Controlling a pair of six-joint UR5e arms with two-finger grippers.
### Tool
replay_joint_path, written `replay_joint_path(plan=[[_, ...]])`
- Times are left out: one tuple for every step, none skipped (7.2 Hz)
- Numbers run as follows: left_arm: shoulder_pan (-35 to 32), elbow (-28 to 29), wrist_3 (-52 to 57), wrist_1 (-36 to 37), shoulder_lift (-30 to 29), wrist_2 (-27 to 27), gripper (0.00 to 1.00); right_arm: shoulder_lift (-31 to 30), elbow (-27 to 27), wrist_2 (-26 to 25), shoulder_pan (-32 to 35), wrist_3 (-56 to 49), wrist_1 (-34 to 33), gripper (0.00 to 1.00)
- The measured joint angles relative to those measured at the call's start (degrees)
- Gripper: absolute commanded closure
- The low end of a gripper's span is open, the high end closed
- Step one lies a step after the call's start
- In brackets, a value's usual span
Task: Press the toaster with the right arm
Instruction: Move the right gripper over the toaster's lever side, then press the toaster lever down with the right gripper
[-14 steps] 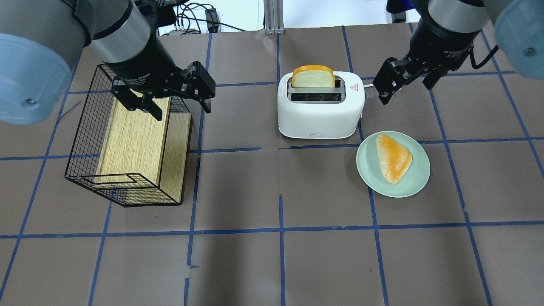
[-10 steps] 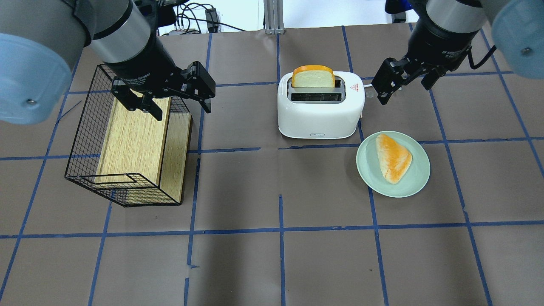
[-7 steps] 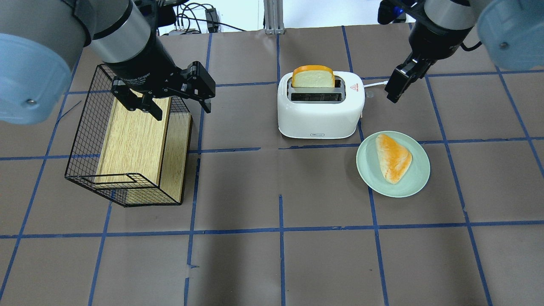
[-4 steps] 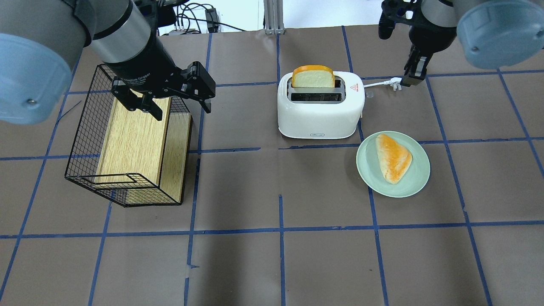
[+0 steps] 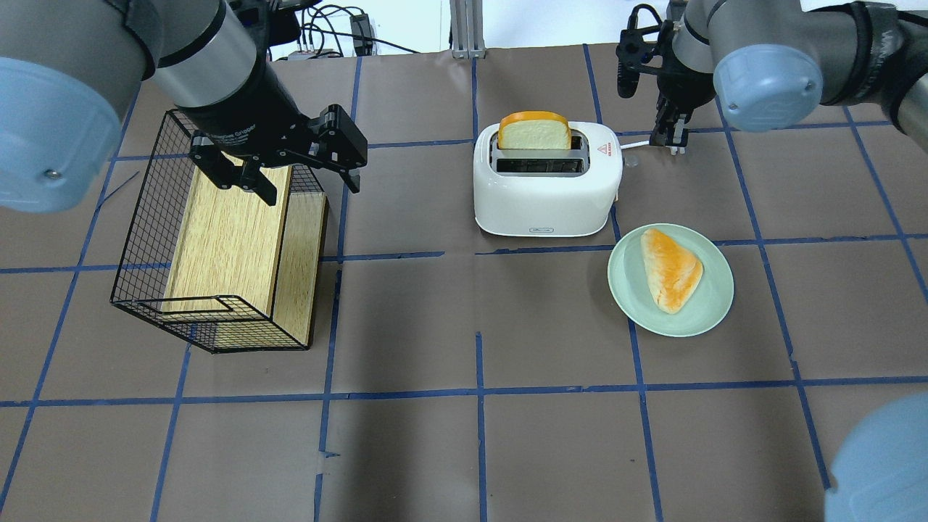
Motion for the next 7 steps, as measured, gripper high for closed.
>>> replay_joint_path(plan=[[0.0, 0.0, 0.0, 0.0, 0.0, 0.0, 0.0, 0.3, 0.2, 0.7, 0.1, -0.2, -0.1, 0.95], [0.0, 0.0, 0.0, 0.0, 0.0, 0.0, 0.0, 0.9, 0.4, 1.6, 0.1, -0.3, -0.2, 0.96], [0.0, 0.0, 0.0, 0.0, -0.1, 0.0, 0.0, 1.6, 0.5, 2.4, 0.1, -0.4, -0.3, 0.96], [0.0, 0.0, 0.0, 0.0, -0.1, 0.0, 0.0, 2.1, 0.6, 2.8, 0.1, -0.5, -0.3, 0.96], [0.0, 0.0, 0.0, 0.0, -0.1, 0.0, 0.0, 2.7, 0.8, 3.1, 0.1, -0.8, -0.4, 0.96], [0.0, 0.0, 0.0, 0.0, -0.1, 0.0, 0.0, 3.3, 1.1, 3.5, 0.0, -1.5, -0.5, 0.96], [0.0, 0.0, 0.0, 0.0, 0.0, 0.0, 0.0, 4.0, 1.4, 4.1, -0.1, -2.1, -0.6, 0.96]])
